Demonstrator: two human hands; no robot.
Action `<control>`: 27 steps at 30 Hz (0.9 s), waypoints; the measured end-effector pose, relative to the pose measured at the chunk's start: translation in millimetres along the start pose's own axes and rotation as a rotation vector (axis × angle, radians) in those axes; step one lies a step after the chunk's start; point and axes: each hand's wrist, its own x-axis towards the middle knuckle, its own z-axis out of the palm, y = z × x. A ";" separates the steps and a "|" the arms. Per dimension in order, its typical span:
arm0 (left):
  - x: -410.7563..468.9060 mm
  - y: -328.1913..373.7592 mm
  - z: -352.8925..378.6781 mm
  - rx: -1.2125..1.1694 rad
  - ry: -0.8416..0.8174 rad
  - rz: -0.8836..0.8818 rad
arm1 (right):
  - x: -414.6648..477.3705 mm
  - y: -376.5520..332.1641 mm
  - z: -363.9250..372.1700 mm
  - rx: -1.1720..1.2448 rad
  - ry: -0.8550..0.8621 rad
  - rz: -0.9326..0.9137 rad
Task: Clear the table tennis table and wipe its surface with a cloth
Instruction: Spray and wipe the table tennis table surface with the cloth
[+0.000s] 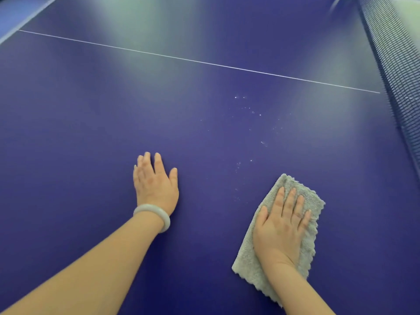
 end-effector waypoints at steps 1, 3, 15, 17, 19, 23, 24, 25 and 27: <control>3.4 0.4 1.2 0.038 0.005 -0.009 | 5.9 -3.1 0.0 -0.003 -0.003 0.009; 3.5 3.1 4.1 0.111 0.029 -0.015 | 20.3 -10.9 -1.3 -0.007 -0.017 0.037; 2.5 6.5 3.7 0.142 0.056 -0.050 | 49.9 -79.8 7.0 0.060 -0.033 -0.383; 2.8 6.8 3.4 0.150 0.049 -0.054 | 70.2 -52.5 3.6 0.020 -0.062 -0.359; 3.1 6.5 3.8 0.146 0.044 -0.059 | 95.9 -42.9 -2.0 -0.001 -0.103 -0.206; 3.9 7.1 3.0 0.148 0.036 -0.057 | 101.3 -87.5 -6.0 0.110 -0.091 -0.133; 3.7 7.3 2.9 0.147 0.037 -0.056 | 88.4 -99.1 -5.3 0.127 -0.090 -0.253; 3.4 7.1 3.0 0.144 0.037 -0.055 | 70.2 -106.0 -4.0 0.127 -0.095 -0.415; 3.1 5.9 3.4 0.138 0.043 -0.055 | 34.3 -99.2 -3.4 0.091 -0.118 -0.742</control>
